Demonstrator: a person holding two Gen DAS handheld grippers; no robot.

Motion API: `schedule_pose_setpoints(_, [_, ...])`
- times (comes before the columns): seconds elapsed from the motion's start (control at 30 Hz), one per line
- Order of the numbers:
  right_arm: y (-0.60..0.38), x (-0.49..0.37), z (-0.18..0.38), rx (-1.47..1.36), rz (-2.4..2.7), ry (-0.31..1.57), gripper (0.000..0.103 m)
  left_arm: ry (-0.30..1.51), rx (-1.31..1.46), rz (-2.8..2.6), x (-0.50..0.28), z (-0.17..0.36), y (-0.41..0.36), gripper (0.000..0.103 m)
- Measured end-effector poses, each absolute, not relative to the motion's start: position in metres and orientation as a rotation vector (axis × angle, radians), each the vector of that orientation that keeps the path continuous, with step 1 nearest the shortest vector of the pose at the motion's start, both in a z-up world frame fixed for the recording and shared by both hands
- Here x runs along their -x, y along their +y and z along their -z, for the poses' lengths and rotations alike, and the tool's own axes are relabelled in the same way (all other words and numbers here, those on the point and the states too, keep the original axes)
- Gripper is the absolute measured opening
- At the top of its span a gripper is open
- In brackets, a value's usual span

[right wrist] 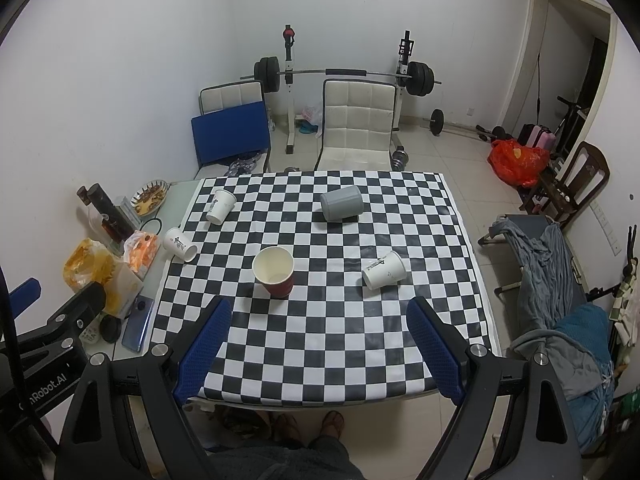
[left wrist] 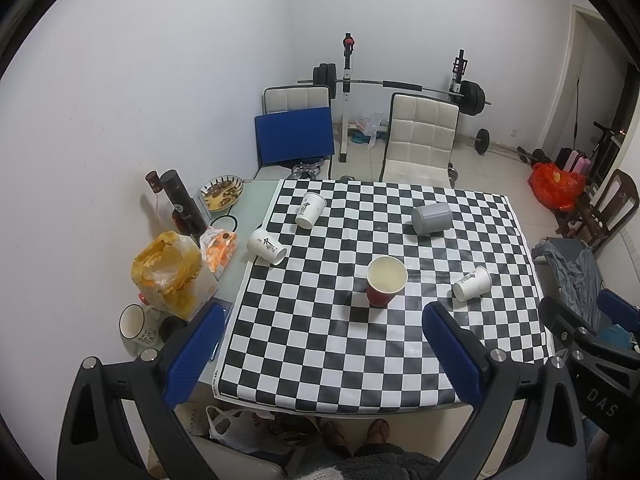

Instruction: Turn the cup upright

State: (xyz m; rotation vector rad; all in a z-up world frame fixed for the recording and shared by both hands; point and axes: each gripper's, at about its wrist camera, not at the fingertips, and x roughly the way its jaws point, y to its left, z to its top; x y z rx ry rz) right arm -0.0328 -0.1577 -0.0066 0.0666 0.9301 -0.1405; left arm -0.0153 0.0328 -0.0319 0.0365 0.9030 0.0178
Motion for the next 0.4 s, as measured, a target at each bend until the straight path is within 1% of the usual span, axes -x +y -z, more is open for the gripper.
schedule_pose_setpoints(0.4, [-0.1566, 0.0325, 0.005, -0.071, 0.136, 0.93, 0.091, 0.897, -0.04, -0.022, 0.0148, 0.0307, 0.0331, 0.101])
